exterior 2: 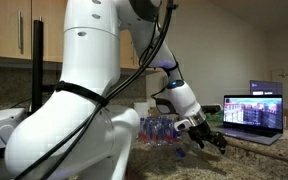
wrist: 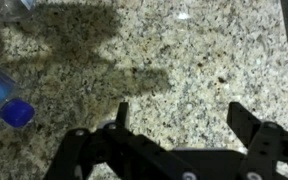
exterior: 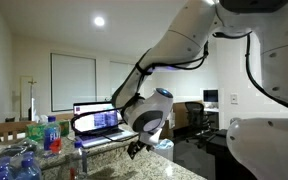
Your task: Put the water bottles upright
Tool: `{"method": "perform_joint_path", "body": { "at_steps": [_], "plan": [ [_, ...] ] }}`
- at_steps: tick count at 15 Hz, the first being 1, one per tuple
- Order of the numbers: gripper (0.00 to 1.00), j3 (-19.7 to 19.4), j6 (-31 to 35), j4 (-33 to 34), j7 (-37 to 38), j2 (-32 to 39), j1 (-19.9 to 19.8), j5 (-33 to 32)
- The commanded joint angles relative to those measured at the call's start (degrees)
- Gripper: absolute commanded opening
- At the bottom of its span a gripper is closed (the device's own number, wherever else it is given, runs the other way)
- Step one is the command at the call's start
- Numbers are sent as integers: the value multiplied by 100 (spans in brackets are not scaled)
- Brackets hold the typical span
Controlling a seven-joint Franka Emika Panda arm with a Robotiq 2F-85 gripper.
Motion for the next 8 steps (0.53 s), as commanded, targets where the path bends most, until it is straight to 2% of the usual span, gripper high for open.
{"method": "perform_joint_path", "body": {
  "at_steps": [1, 5, 8],
  "plan": [
    [100, -65, 38, 175, -688, 284, -36, -354],
    [100, -29, 20, 362, -1842, -323, 49, -625],
    [100, -120, 89, 422, -2645, -808, 304, -707]
  ]
}}
